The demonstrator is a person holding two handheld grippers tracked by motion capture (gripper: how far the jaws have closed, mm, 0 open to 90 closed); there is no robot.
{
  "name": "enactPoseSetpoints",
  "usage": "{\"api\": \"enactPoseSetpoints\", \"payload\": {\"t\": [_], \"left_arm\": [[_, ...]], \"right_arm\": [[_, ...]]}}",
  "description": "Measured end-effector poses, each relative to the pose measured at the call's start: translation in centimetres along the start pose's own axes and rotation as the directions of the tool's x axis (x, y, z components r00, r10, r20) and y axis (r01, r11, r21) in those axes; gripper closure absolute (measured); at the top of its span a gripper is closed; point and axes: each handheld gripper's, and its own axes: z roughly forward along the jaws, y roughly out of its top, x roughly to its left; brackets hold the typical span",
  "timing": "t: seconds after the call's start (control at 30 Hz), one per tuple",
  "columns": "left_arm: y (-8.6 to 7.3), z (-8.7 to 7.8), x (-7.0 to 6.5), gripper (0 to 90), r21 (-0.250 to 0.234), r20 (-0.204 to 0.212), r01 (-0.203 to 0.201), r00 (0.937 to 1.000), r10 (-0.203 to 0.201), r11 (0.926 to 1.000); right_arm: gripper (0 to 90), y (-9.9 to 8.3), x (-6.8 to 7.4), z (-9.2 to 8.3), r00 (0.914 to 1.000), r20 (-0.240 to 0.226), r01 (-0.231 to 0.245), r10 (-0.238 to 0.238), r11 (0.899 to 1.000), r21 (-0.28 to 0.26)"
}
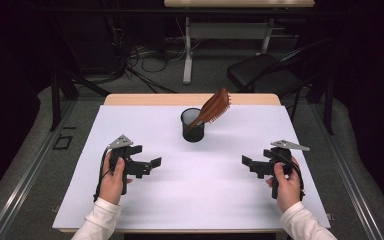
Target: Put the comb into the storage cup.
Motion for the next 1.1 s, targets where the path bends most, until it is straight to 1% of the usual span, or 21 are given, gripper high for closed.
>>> {"api": "enactPoseSetpoints", "payload": {"t": [0.13, 0.2, 0.27, 0.37, 0.47, 0.6, 0.67, 0.73, 0.83, 0.93, 0.97, 1.03, 1.1], "left_arm": [[-0.5, -0.2, -0.1, 0.6, 0.007, 0.017, 0.0, 0.9999, -0.001, 1.0], [-0.8, -0.2, 0.0, 0.6, 0.009, 0.026, 0.008, 0.9996, -0.009, 0.9999], [-1.1, -0.3, 0.1, 0.6, 0.011, 0.03, 0.011, 0.9995, -0.012, 0.9999], [-1.6, -0.5, 0.2, 0.6, 0.013, 0.019, 0.009, 0.9998, -0.01, 0.9999], [-2.1, -0.7, 0.3, 0.6, 0.002, 0.023, 0.024, 0.9994, -0.024, 0.9997], [-2.6, -1.0, 0.4, 0.6, -0.006, 0.025, 0.032, 0.9992, -0.031, 0.9995], [-2.8, -1.2, 0.4, 0.6, -0.007, 0.023, 0.028, 0.9994, -0.028, 0.9996], [-3.0, -1.3, 0.3, 0.6, -0.012, 0.024, 0.027, 0.9994, -0.026, 0.9996], [-3.4, -1.5, 0.4, 0.6, -0.016, 0.023, 0.025, 0.9994, -0.025, 0.9996], [-3.6, -1.7, 0.5, 0.6, -0.018, 0.015, 0.017, 0.9997, -0.017, 0.9997], [-3.7, -1.7, 0.5, 0.6, -0.019, 0.011, 0.016, 0.9998, -0.015, 0.9997], [-3.8, -1.8, 0.5, 0.6, -0.02, 0.011, 0.008, 0.9999, -0.008, 0.9998], [-4.0, -1.9, 0.5, 0.6, -0.023, 0.007, 0.008, 0.9999, -0.008, 0.9997]], "right_arm": [[2.0, -0.6, -0.5, -0.4, 0.9999, 0.008, -0.014, 0.014, 1.0, -0.005], [2.2, -0.9, -0.6, -0.7, 0.9999, 0.01, -0.006, 0.006, 1.0, -0.009], [2.2, -1.3, -0.6, -0.9, 0.9999, 0.005, -0.01, 0.01, 1.0, -0.004], [2.4, -1.9, -0.6, -1.1, 0.9998, 0.001, -0.018, 0.018, 1.0, -0.01], [2.9, -2.4, -0.7, -1.2, 0.9997, -0.005, -0.024, 0.024, 1.0, -0.009], [3.4, -3.1, -0.6, -1.3, 0.9997, -0.005, -0.024, 0.024, 1.0, -0.011], [3.6, -3.4, -0.5, -1.3, 0.9998, -0.008, -0.021, 0.021, 1.0, -0.008], [3.6, -3.6, -0.3, -1.4, 1.0, -0.002, 0.004, -0.004, 1.0, -0.009], [3.6, -3.9, 0.0, -1.4, 0.9996, -0.003, 0.028, -0.028, 1.0, -0.01], [3.6, -4.3, 0.3, -1.3, 0.9994, -0.017, 0.03, -0.03, 1.0, -0.005], [3.6, -4.4, 0.3, -1.1, 0.9994, -0.02, 0.029, -0.029, 1.0, -0.012], [3.7, -4.6, 0.3, -1.1, 0.9993, -0.021, 0.032, -0.032, 0.999, -0.006], [3.7, -4.7, 0.4, -1.0, 0.9991, -0.021, 0.038, -0.038, 0.999, -0.007]]}}
